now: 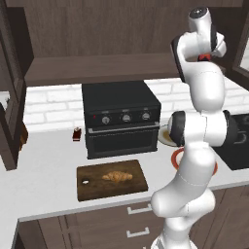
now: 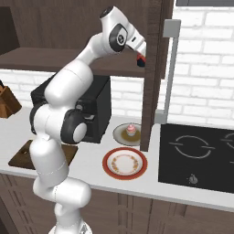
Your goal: From the different types of pastries on the counter, select a croissant and place it on the cutting board. Then retrieve a jar of jam from the cabinet and place it alongside the croissant on the cutting board.
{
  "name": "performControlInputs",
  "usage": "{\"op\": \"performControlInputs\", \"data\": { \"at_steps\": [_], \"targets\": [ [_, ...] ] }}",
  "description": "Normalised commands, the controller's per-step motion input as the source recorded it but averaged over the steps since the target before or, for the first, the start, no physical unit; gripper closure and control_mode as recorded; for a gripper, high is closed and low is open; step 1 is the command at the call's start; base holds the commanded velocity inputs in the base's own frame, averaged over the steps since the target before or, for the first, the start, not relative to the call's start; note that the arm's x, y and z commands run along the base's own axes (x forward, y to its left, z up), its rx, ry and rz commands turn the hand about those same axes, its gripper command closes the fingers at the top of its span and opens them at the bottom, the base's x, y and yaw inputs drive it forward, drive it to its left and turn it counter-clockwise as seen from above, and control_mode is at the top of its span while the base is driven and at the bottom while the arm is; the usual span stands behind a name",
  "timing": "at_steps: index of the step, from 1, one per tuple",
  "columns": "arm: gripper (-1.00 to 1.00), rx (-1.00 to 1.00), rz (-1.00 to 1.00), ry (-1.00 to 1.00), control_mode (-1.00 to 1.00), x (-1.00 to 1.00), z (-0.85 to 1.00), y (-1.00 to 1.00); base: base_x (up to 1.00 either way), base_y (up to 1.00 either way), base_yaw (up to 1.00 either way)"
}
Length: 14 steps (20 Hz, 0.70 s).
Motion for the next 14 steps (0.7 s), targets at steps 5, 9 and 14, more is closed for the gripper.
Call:
{"op": "performControlInputs", "data": {
  "at_steps": [5,9,14],
  "targets": [
    [1.00,0.00,0.00,0.00,-1.00,0.06,-0.20,0.00,0.00,0.00,0.00],
    [1.00,0.00,0.00,0.00,-1.00,0.00,-0.15,0.00,0.00,0.00,0.00],
    [1.00,0.11,0.05,0.00,-1.00,-0.12,0.09,0.15,0.00,0.00,0.00]
  ]
}}
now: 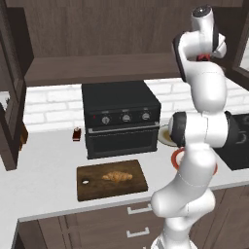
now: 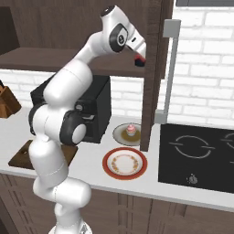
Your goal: From the different types of pastries on the counter, select a croissant and place it on the cutting board. Then retrieve a jar of jam from the cabinet and place it alongside the croissant on the cutting board.
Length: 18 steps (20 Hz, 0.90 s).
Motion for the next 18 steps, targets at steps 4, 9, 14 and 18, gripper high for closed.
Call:
{"op": "performControlInputs", "data": {
  "at_steps": [4,9,14,18],
  "targets": [
    [1.00,0.09,0.16,0.00,-1.00,-0.33,0.16,0.53,0.00,0.00,0.00],
    [1.00,-0.07,0.20,-0.11,-1.00,-0.84,0.16,0.73,0.00,0.00,0.00],
    [1.00,-0.17,0.25,-0.21,-1.00,-1.00,0.03,0.84,0.00,0.00,0.00],
    [1.00,-0.02,0.49,-0.14,-1.00,-0.86,-0.46,0.88,0.00,0.00,0.00]
  ]
}}
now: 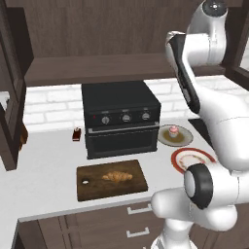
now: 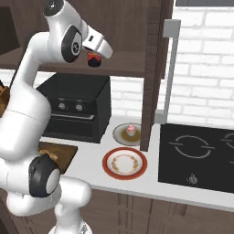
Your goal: From the different types of pastries on the counter, select a croissant and place it on the cutting board. Then retrieve a jar of jam from the cabinet and place it alongside the croissant on the cutting board.
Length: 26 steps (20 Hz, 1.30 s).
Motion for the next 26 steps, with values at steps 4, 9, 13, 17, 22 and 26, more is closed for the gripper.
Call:
{"op": "performControlInputs", "data": {
  "at_steps": [4,9,13,17,22,26],
  "targets": [
    [1.00,0.00,0.58,-0.12,-1.00,-0.70,-0.58,0.74,0.00,0.00,0.00],
    [1.00,0.02,0.58,-0.13,-1.00,-0.69,-0.51,0.69,0.00,0.00,0.00],
    [1.00,0.02,0.57,-0.13,-1.00,-0.59,-0.47,0.59,0.00,0.00,0.00],
    [1.00,0.06,0.51,-0.10,-1.00,-0.08,-0.45,0.37,0.00,0.00,0.00],
    [1.00,-0.39,0.06,0.10,-1.00,0.00,-0.70,0.20,0.00,0.00,0.00],
    [1.00,-0.34,0.16,0.11,-1.00,0.03,-1.00,0.24,0.00,0.00,0.00]
  ]
}}
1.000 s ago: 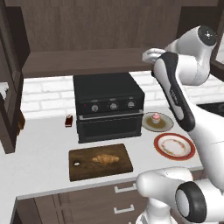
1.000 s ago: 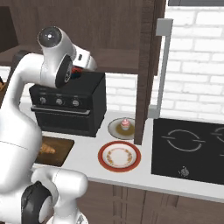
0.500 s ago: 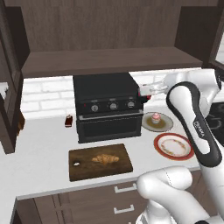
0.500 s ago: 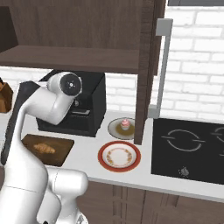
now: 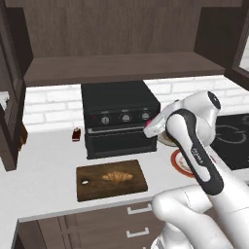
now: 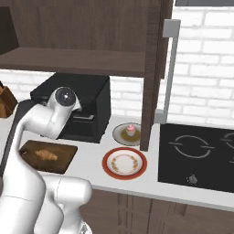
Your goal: From the different types of pastries on the counter, select a croissant and place it on the cutting board. Then retrieve a jar of jam from the cabinet and place it alongside the croissant on the cutting board.
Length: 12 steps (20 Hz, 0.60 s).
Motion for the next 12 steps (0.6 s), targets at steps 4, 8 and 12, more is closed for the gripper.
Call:
{"op": "performControlInputs", "data": {
  "at_steps": [4,8,12],
  "targets": [
    [1.00,0.16,0.35,0.00,-1.00,0.27,-0.58,0.00,0.00,0.00,0.00],
    [1.00,0.29,0.44,-0.05,-1.00,0.14,-0.74,0.00,0.00,0.00,0.00],
    [1.00,0.20,0.43,-0.08,-1.00,0.07,-0.76,0.01,0.00,0.00,0.00]
  ]
}}
